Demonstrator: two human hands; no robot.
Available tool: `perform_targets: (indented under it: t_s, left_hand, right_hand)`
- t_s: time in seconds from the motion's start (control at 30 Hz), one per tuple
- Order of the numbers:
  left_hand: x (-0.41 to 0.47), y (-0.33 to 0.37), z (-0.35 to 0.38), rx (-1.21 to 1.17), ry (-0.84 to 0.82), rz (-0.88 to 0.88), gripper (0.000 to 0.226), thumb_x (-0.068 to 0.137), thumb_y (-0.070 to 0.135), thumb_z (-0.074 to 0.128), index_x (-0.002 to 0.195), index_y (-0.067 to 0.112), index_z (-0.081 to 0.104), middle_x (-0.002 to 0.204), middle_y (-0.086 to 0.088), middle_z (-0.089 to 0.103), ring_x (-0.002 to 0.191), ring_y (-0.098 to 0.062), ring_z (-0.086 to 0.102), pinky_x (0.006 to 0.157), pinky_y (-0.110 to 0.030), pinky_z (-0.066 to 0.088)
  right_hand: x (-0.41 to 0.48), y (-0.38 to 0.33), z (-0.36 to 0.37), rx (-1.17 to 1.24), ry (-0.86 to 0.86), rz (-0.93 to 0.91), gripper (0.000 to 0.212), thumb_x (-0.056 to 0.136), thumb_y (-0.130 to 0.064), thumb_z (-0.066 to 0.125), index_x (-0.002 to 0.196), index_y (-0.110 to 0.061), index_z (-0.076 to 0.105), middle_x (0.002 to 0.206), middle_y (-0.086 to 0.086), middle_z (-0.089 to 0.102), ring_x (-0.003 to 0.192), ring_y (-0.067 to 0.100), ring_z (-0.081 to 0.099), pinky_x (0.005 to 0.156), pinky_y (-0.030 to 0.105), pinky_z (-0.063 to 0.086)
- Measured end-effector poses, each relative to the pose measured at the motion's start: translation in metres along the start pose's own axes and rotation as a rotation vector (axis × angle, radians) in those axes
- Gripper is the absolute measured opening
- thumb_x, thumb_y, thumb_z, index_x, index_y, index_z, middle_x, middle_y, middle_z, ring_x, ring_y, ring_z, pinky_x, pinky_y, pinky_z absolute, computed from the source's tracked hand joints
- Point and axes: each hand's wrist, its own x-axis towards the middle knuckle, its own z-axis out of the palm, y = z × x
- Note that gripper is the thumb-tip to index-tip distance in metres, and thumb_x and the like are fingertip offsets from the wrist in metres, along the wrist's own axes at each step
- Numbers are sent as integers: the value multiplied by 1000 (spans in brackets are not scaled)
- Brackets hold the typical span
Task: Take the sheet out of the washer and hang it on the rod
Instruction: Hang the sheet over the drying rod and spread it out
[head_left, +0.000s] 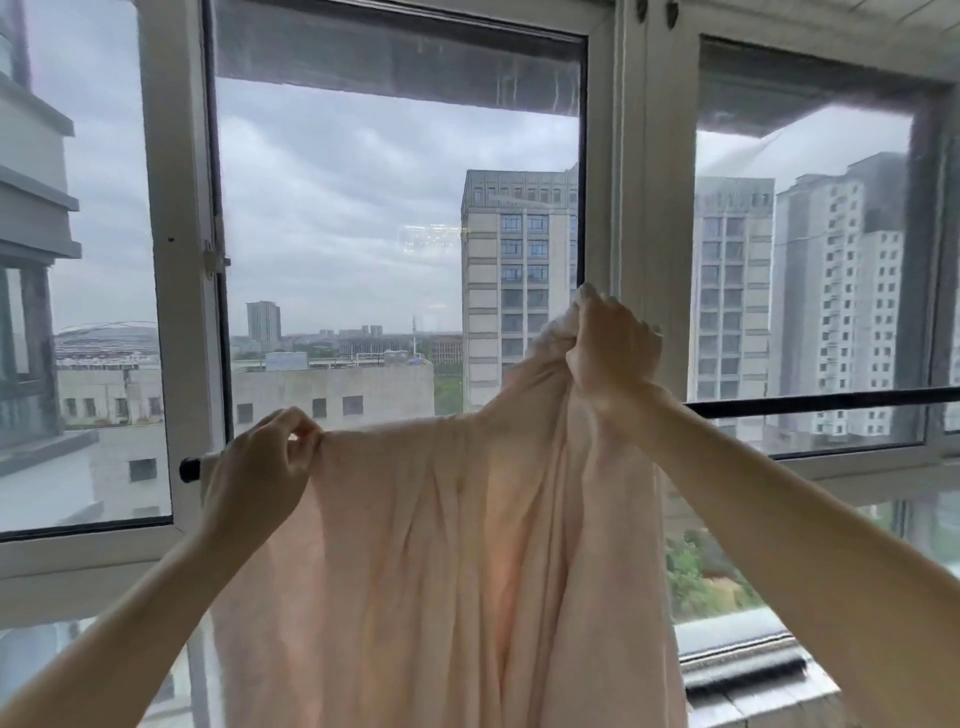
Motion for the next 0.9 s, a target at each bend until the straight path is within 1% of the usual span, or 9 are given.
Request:
perform_targets:
  t_s: [0.13,0.23,0.33,0.43,0.53,0.67,0.73,0.8,0.9]
  left_hand:
    - [-1,14,5,-5,14,-24,7,91,17,63,86,16,67,89,-2,72,67,-11,51,56,-22,30]
    - [-2,21,11,-34,15,-40,8,92,18,63,84,18,67,89,0,72,68,-9,52,58,-22,33]
    - [-3,25,13,-19,16,-77,9,93,20,62,85,20,67,87,1,71,72,-14,57,63,-28,36]
    - [-4,28,13,3,21,-113,11,94,23,60,85,23,67,87,1,72,84,-26,67,69,-32,39]
    - [-3,25,16,-45,23,-154,14,92,22,60,81,28,63,82,1,71,82,-25,65,75,-36,42]
    - [-3,23,14,-51,44,-173,15,91,19,62,78,28,63,74,8,63,78,-21,61,75,-35,38]
    - [-5,26,10,-24,44,-194,12,92,20,62,81,24,66,77,7,64,77,-17,56,72,-31,31]
    - [-6,27,8,-8,53,-193,10,92,20,62,84,20,68,82,2,69,79,-19,60,70,-30,30]
    - [-5,22,10,-19,69,-184,9,91,19,63,84,19,68,83,0,72,81,-20,64,69,-29,31]
  right_hand:
    - [11,45,2,-151,-5,17,34,86,-2,55,117,-13,45,111,7,60,93,34,64,90,46,42]
    - [6,72,5,-166,-103,131,50,81,-9,62,125,-11,38,116,11,59,101,37,62,92,49,44]
    - [2,93,-2,-110,-329,368,66,82,-29,64,135,-13,30,125,13,53,111,38,56,90,46,43]
    - [0,93,-10,-188,-534,479,64,85,-47,57,135,-14,38,133,15,42,120,39,47,92,47,41]
    - [-5,74,-10,-240,-528,242,72,84,-43,62,141,-16,30,143,14,31,129,40,34,101,53,34]
    - [-16,41,3,-35,-478,-320,41,88,-22,55,128,-14,53,130,11,49,123,31,37,104,49,33]
    - [-22,24,13,87,-531,-442,30,92,-24,55,121,-17,60,125,7,59,119,27,47,102,50,36]
    - [-26,12,21,193,-560,-505,19,94,-26,55,108,-17,66,109,3,67,102,22,60,93,46,47]
    - [-28,3,33,253,-572,-573,15,94,-28,58,100,-18,66,97,0,69,88,17,63,79,36,52]
